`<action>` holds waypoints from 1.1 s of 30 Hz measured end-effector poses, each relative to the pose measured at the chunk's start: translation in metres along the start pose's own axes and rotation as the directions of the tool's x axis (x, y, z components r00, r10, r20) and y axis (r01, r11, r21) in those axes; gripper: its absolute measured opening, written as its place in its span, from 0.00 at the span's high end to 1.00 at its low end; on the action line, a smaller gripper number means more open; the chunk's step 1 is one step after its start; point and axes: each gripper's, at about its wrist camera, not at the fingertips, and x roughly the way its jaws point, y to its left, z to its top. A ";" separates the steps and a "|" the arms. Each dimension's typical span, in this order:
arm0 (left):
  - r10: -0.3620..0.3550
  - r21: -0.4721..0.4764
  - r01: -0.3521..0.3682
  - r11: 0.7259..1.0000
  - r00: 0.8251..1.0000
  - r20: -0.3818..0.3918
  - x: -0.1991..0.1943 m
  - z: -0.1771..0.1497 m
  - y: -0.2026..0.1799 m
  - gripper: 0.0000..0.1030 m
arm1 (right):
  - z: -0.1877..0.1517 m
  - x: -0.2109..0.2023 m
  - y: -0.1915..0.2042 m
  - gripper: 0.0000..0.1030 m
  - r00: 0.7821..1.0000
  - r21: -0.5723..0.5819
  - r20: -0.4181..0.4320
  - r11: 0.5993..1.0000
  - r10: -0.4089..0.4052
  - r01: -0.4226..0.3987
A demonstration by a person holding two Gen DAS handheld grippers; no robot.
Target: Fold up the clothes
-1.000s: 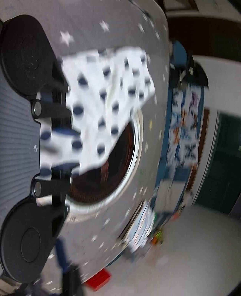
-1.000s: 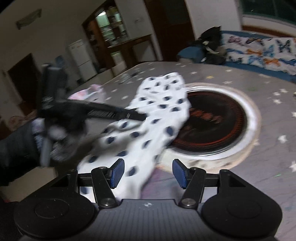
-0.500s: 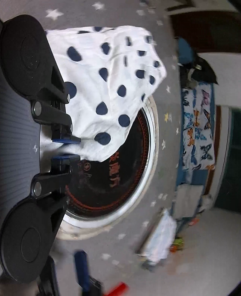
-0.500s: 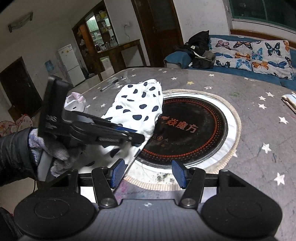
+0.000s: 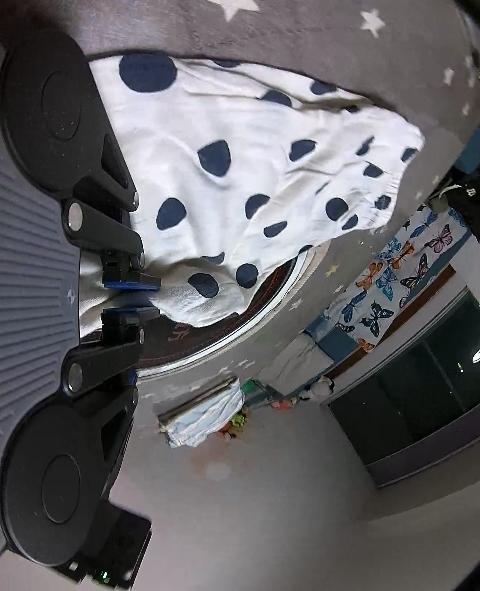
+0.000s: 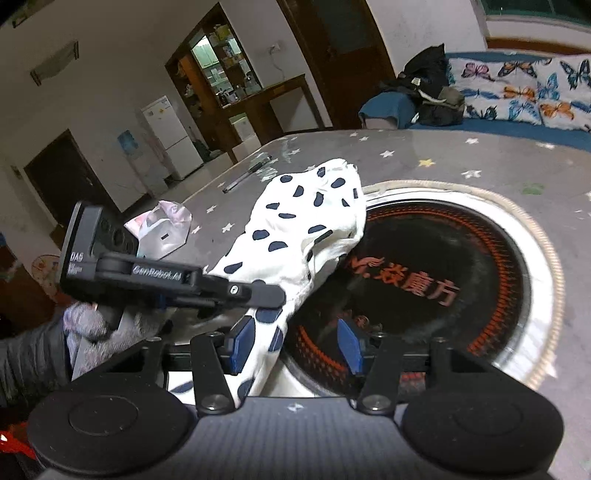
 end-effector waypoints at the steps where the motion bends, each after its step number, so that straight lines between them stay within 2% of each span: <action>1: -0.018 -0.014 0.018 1.000 1.000 0.000 -0.001 0.001 0.003 0.90 | 0.002 0.005 -0.002 0.51 1.000 0.007 -0.003 1.000 0.006 -0.006; 7: -0.092 -0.078 0.091 0.993 0.996 -0.005 0.001 0.002 0.020 0.90 | 0.009 0.030 -0.014 0.56 0.998 0.066 -0.010 0.996 0.062 -0.061; 13: -0.131 -0.099 0.129 0.987 0.991 -0.006 0.002 0.004 0.026 0.90 | 0.014 0.046 -0.034 0.57 0.990 0.185 0.007 0.972 0.144 -0.143; 18: -0.153 -0.109 0.152 0.982 0.988 -0.001 0.000 0.003 0.030 0.90 | 0.016 0.057 -0.050 0.57 0.977 0.303 0.017 0.930 0.213 -0.208; 25: -0.172 -0.112 0.171 0.979 0.985 -0.004 -0.001 0.004 0.032 0.90 | 0.011 0.070 -0.061 0.57 0.954 0.412 0.046 0.864 0.297 -0.289; 28: -0.168 -0.106 0.167 0.980 0.986 -0.008 -0.001 0.004 0.031 0.89 | 0.009 0.075 -0.066 0.65 0.942 0.456 0.062 0.830 0.331 -0.322; 30: -0.164 -0.097 0.162 0.982 0.986 -0.014 -0.001 0.003 0.030 0.88 | 0.007 0.075 -0.068 0.77 0.938 0.478 0.084 0.812 0.338 -0.335; 33: -0.165 -0.079 0.163 0.983 0.986 -0.019 -0.003 0.004 0.025 0.77 | 0.005 0.070 -0.071 0.85 0.942 0.496 0.108 0.804 0.319 -0.329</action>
